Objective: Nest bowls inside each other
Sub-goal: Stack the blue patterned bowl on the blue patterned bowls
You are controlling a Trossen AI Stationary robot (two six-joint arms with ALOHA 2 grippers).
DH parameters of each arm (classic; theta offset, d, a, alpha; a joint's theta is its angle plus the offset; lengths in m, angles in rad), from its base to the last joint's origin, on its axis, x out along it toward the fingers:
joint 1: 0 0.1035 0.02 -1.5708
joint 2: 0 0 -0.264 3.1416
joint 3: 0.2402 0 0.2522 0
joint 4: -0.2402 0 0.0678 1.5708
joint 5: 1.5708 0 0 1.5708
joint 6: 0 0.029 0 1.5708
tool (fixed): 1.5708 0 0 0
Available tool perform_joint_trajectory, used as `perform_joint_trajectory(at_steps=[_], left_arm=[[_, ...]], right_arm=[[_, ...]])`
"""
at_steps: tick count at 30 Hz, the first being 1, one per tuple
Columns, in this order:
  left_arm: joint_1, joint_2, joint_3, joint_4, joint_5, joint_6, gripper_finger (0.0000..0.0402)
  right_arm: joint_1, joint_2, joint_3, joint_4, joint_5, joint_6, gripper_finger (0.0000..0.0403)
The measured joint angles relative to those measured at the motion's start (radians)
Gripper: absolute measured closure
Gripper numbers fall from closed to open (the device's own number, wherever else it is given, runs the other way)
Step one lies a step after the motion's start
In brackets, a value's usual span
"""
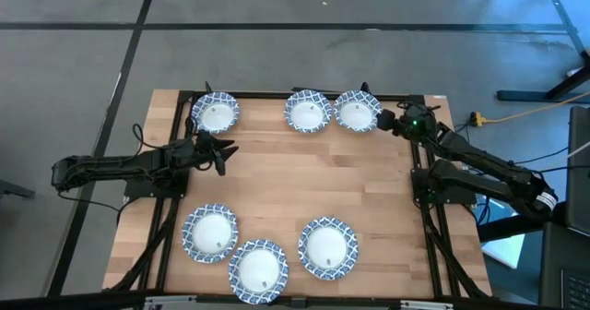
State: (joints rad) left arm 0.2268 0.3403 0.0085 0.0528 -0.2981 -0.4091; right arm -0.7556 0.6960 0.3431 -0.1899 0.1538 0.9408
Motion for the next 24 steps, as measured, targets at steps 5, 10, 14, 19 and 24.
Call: perform_joint_trajectory(at_steps=[5, 10, 14, 19, 24], left_arm=[[0.0, 0.0, 0.0, 0.0, 0.0, 0.0, 0.0256], [0.0, 0.0, 0.0, 0.0, -0.001, 0.0, 0.0256], [0.0, 0.0, 0.0, 0.0, -0.001, 0.0, 0.0256], [0.0, 0.0, 0.0, 0.0, -0.001, 0.0, 0.0256], [0.0, 0.0, 0.0, 0.0, -0.001, 0.0, 0.0256]], right_arm=[[0.0, 0.009, -0.005, -0.051, -0.029, 0.106, 0.0159], [0.0, 0.036, -0.06, -0.052, -0.037, 0.2, 0.0164], [0.0, 0.05, -0.113, 0.055, -0.047, 0.233, 0.0165], [0.0, 0.062, -0.153, 0.201, -0.046, 0.239, 0.0165], [0.0, 0.104, -0.154, 0.207, -0.045, 0.256, 0.0165]])
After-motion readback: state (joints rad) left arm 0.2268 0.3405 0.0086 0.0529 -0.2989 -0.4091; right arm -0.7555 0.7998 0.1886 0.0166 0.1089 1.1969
